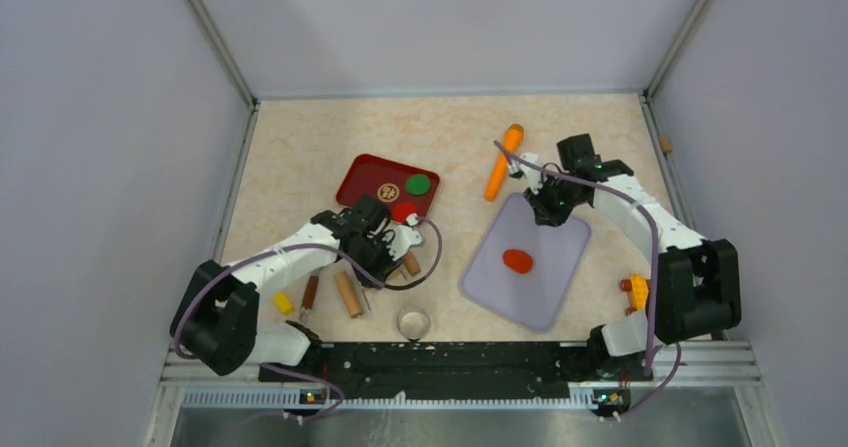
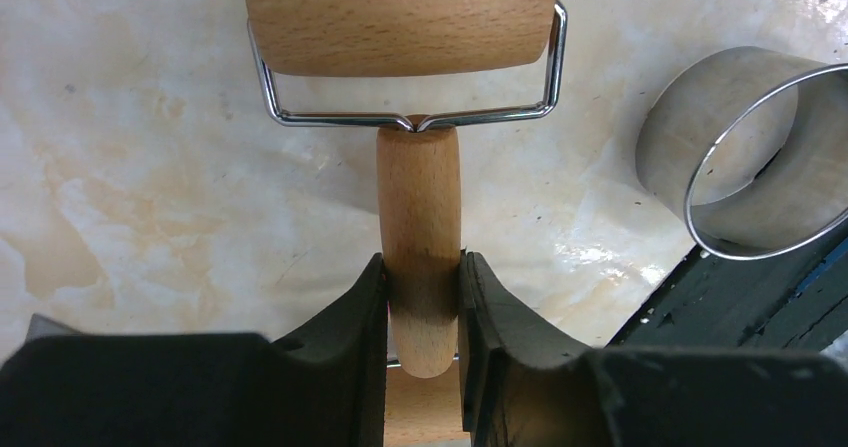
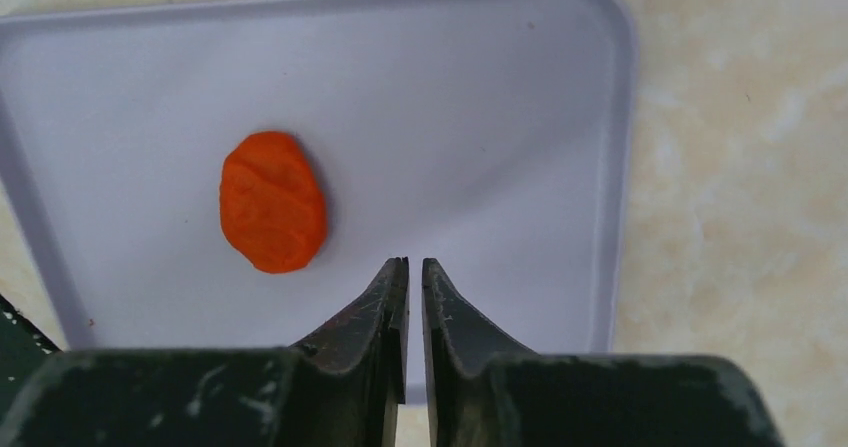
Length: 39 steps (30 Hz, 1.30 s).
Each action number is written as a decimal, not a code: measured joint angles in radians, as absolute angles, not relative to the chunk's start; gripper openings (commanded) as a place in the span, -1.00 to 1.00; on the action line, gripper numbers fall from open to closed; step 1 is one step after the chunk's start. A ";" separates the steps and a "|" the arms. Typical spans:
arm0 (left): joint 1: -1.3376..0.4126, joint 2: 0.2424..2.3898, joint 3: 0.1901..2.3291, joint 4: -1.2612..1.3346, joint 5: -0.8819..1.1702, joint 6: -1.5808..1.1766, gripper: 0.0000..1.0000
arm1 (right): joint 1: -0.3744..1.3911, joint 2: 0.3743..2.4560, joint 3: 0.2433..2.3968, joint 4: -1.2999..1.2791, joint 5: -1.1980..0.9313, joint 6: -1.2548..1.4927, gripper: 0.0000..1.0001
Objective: Roll out the dumpling wrappers from the dough
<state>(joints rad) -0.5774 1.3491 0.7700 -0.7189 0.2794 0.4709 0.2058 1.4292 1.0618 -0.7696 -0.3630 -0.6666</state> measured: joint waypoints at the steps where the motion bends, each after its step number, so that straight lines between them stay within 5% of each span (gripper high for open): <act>1: -0.564 1.341 0.770 -0.721 0.280 0.471 -1.00 | 0.234 1.448 1.062 -0.762 -0.363 -0.680 -0.87; 16: -0.156 1.234 0.947 -0.770 0.367 0.310 -1.00 | 0.503 1.821 1.177 -0.610 -0.349 -0.670 -1.00; 31: 0.040 1.171 1.042 -0.786 0.456 0.192 -1.00 | 0.615 2.004 1.451 -0.569 -0.398 -0.477 -1.00; 34: 0.018 1.166 1.050 -0.786 0.483 0.197 -1.00 | 0.611 1.958 1.460 -0.601 -0.441 -0.445 -0.67; 39: -0.187 1.133 1.073 -0.784 0.487 0.252 -1.00 | 0.565 1.712 1.460 -0.642 -0.503 -0.296 0.24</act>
<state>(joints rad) -0.1871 1.1328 1.0725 -0.7841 0.4870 0.2516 0.5652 1.7119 1.4605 -0.6422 -0.5034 -0.2962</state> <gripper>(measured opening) 0.288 0.428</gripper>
